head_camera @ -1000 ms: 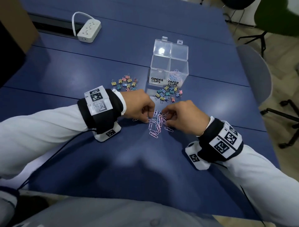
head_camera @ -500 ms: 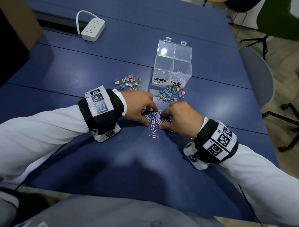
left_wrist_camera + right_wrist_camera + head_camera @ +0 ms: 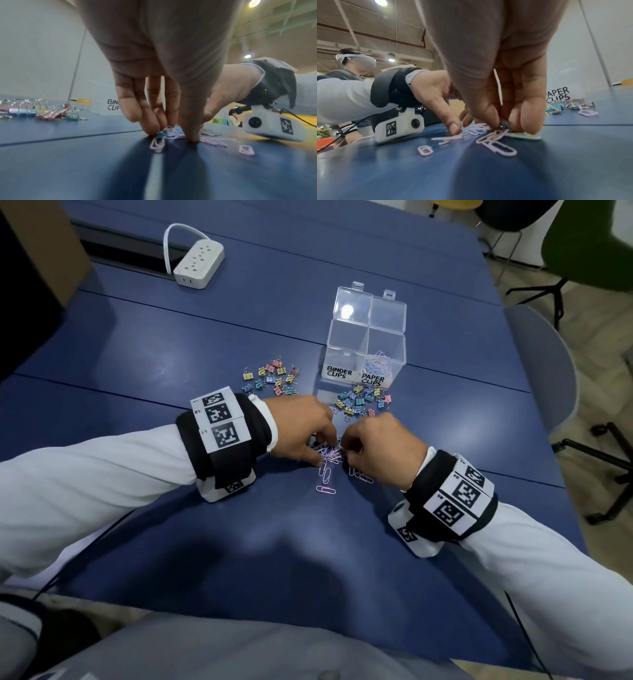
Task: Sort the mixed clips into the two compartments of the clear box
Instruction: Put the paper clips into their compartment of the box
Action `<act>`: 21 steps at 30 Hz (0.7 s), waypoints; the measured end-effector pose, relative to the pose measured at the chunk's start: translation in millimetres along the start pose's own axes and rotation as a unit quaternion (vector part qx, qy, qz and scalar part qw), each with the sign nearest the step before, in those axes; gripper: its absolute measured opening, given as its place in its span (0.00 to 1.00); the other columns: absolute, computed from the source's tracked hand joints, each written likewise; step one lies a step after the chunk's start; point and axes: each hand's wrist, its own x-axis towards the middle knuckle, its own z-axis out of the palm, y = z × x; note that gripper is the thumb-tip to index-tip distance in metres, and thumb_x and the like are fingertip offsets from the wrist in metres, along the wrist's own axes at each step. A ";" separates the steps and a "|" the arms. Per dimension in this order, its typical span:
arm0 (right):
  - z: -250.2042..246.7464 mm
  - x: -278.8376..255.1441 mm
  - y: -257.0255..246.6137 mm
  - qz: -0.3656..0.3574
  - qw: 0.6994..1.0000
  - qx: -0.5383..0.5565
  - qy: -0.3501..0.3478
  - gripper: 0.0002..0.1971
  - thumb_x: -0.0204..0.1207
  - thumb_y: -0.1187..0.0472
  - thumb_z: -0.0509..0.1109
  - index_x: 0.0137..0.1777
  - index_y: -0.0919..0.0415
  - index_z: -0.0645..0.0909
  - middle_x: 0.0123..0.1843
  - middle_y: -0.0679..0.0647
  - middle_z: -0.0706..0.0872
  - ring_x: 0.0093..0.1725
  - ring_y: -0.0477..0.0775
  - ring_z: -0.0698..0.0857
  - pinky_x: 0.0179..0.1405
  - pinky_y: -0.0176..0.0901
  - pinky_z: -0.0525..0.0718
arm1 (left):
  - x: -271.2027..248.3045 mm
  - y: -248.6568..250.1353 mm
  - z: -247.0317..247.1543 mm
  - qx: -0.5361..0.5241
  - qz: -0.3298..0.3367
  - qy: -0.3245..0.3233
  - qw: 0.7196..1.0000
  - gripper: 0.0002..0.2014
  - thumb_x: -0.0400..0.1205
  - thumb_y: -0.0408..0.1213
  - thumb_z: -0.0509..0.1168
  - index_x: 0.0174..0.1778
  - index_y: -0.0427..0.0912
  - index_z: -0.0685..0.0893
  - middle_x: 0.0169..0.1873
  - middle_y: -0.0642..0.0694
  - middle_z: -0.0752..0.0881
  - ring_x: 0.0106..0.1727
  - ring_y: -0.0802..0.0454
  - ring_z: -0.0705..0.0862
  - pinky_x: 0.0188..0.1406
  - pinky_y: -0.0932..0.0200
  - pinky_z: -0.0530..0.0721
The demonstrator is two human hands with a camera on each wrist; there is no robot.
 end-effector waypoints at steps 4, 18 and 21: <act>-7.9 -1.5 13.0 0.028 0.998 0.038 0.035 0.07 0.72 0.62 0.70 0.45 0.59 0.89 0.37 0.53 0.90 0.37 0.52 0.85 0.42 0.37 0.81 | 0.9 2.3 1.2 -0.012 0.003 0.005 1.000 0.20 0.77 0.53 0.69 0.63 0.51 0.85 0.48 0.50 0.86 0.45 0.54 0.80 0.44 0.61 0.77; -79.3 75.0 74.3 0.155 0.922 0.256 0.247 0.04 0.71 0.60 0.77 0.43 0.60 0.88 0.36 0.60 0.90 0.31 0.51 0.87 0.34 0.44 0.88 | 7.0 7.9 -0.2 -0.020 0.002 0.014 1.000 0.31 0.68 0.67 0.69 0.59 0.49 0.84 0.46 0.52 0.86 0.44 0.52 0.82 0.46 0.55 0.85; -73.1 86.0 77.9 0.169 0.938 0.217 0.213 0.12 0.69 0.56 0.79 0.50 0.61 0.89 0.42 0.57 0.91 0.39 0.51 0.88 0.50 0.43 0.88 | 13.5 10.8 2.9 -0.015 0.011 0.002 1.000 0.22 0.74 0.58 0.69 0.58 0.49 0.84 0.47 0.51 0.87 0.45 0.53 0.81 0.46 0.58 0.83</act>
